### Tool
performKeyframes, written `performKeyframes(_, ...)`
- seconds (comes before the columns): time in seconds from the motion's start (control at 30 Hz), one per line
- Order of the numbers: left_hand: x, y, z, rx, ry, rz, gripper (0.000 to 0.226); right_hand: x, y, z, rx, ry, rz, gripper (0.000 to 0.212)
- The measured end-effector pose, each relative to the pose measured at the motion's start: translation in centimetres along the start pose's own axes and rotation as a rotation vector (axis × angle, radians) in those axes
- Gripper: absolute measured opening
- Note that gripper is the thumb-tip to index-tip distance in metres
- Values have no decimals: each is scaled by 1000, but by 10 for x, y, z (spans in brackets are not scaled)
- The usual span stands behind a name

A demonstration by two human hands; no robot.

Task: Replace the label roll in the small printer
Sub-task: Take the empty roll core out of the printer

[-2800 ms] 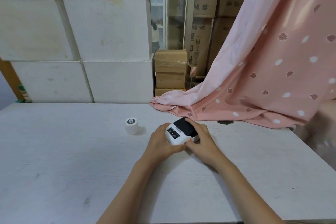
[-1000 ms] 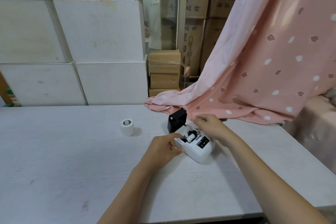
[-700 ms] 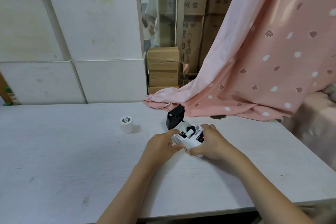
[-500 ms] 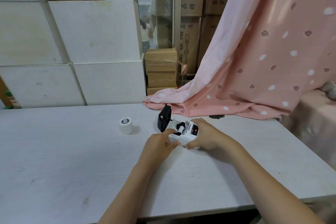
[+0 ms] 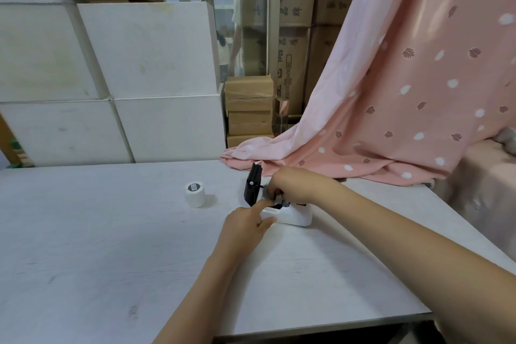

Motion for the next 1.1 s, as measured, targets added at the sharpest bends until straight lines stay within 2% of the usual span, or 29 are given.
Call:
performKeyframes(0.13,1,0,1,-5,3,9,29,8,-13,-4,-140,-44,-4,21)
performKeyframes(0.23,1,-1,0,-5,2,11,30,13,-18,-4,-194,-66,-19,29)
performKeyframes(0.47,3,-2,1,-53,-7,-12,33,20,-10,0,-70,-68,-8,11)
performKeyframes(0.57,4,-5,-2,-92,14,-25,37,22,-4,-3,5,-1,-8,10)
performKeyframes(0.7,4,-6,-2,-96,17,-47,34,15,8,-20,53,182,18,22)
performKeyframes(0.8,2,-6,-3,-102,21,-58,33,-1,36,-25,120,283,93,10)
performKeyframes(0.87,3,-7,-4,-104,30,-62,31,-15,64,-12,182,330,197,32)
performKeyframes(1.0,4,-9,-4,-110,41,-62,30,-44,102,35,236,263,376,32)
performKeyframes(1.1,4,-9,-4,-105,41,-64,30,-58,112,66,297,217,418,46)
Point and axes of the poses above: each hand's wrist, its own x-axis towards the middle knuckle, its own z-axis out of the palm, y = z × x, the point moved 8 cm from there along x, towards the middle knuckle, and after that the axes turned 12 degrees about -x, right-handed, at the moved point
